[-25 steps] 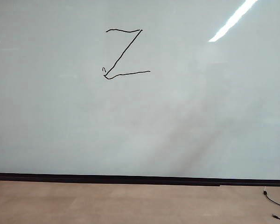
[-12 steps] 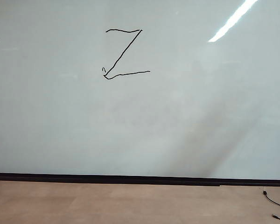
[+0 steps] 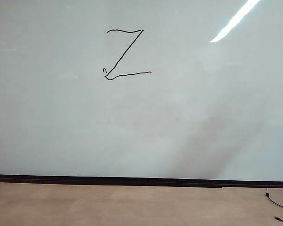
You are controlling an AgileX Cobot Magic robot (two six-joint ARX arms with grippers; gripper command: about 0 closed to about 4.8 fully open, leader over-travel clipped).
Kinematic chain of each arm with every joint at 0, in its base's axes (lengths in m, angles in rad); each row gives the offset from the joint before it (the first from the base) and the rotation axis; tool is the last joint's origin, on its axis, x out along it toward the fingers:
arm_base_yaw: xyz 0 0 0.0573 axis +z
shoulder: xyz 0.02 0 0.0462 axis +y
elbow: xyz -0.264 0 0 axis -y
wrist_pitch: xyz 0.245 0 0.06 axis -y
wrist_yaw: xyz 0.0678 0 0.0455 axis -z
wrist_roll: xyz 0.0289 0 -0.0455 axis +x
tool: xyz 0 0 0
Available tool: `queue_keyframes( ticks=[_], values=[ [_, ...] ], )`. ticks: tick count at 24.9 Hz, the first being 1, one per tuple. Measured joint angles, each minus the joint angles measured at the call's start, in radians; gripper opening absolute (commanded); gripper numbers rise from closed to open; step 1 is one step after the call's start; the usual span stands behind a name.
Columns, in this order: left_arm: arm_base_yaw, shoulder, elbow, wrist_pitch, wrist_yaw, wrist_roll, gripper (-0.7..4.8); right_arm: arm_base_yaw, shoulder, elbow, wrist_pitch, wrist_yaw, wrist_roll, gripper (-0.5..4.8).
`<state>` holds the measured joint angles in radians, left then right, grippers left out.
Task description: Pick up the pen on the shelf to the right of the whiteboard and write the letter Z.
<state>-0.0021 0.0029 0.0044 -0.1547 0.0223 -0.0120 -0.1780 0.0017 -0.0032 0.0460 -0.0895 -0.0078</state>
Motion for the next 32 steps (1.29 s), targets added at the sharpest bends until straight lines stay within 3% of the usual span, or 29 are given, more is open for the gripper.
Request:
queue_keyframes(
  ticks=[10,32],
  values=[
    [0.0,0.0,0.0,0.0,0.0,0.0,-0.04,0.15,0.0,0.0,0.0,0.149,-0.026,-0.06],
    [0.0,0.0,0.0,0.0,0.0,0.0,-0.05,0.151,0.0,0.0,0.011,0.184,-0.026,-0.05]
  ],
)
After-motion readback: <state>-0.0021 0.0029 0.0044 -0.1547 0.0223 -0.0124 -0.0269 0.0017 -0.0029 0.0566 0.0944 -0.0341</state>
